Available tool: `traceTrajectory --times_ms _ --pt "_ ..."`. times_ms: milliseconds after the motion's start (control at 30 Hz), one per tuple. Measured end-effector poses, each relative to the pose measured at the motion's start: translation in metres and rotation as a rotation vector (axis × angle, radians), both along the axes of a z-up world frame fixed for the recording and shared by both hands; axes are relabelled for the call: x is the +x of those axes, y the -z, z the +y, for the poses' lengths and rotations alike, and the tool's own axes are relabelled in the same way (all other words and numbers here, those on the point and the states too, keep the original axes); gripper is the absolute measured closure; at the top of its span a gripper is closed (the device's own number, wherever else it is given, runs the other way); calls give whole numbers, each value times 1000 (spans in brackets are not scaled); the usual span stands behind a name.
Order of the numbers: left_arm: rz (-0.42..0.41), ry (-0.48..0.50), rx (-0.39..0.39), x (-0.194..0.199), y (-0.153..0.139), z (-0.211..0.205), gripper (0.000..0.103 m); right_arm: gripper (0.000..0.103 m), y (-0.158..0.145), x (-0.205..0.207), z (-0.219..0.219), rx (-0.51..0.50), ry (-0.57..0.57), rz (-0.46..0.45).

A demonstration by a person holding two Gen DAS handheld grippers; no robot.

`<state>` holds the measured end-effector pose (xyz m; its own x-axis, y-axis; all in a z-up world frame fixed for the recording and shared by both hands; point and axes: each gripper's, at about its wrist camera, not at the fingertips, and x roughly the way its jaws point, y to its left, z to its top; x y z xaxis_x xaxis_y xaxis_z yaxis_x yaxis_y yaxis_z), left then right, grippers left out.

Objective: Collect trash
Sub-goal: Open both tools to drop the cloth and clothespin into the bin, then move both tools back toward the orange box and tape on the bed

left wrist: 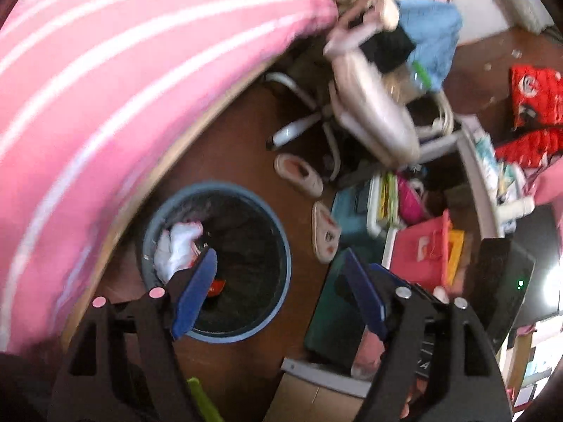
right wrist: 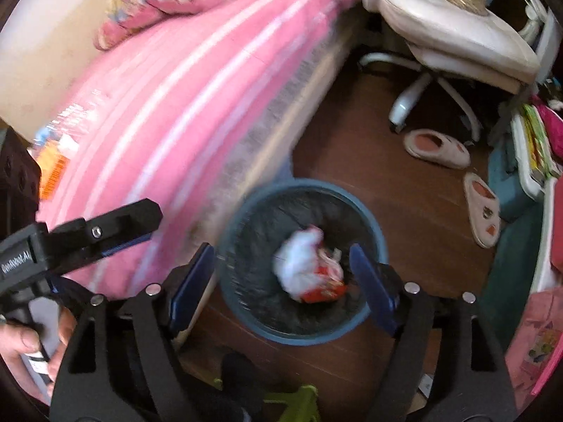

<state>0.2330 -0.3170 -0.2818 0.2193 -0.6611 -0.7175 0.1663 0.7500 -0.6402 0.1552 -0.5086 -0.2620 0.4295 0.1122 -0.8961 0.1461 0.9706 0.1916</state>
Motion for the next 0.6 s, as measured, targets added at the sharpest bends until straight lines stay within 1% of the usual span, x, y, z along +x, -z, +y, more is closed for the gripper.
traceTrajectory --times_ms 67,133,233,300,400,467,600 --pt "-25 -56 -33 -3 -18 26 29 21 -13 6 15 25 -25 -28" --pt "-66 -99 -39 -6 -37 49 27 19 -26 15 36 48 -55 -51" --pt "-144 -175 -18 -10 -65 96 24 18 -44 33 79 110 -119 -75" --pt "-166 -237 -10 -11 -77 134 24 17 -52 45 108 148 -160 -84" --pt "-179 -340 -2 -12 -87 198 24 16 -60 63 162 190 -234 -91" --pt "-179 -422 13 -12 -89 245 24 15 -60 74 194 216 -271 -81" --pt "-186 -552 35 -12 -88 324 24 14 -53 98 259 304 -305 -20"
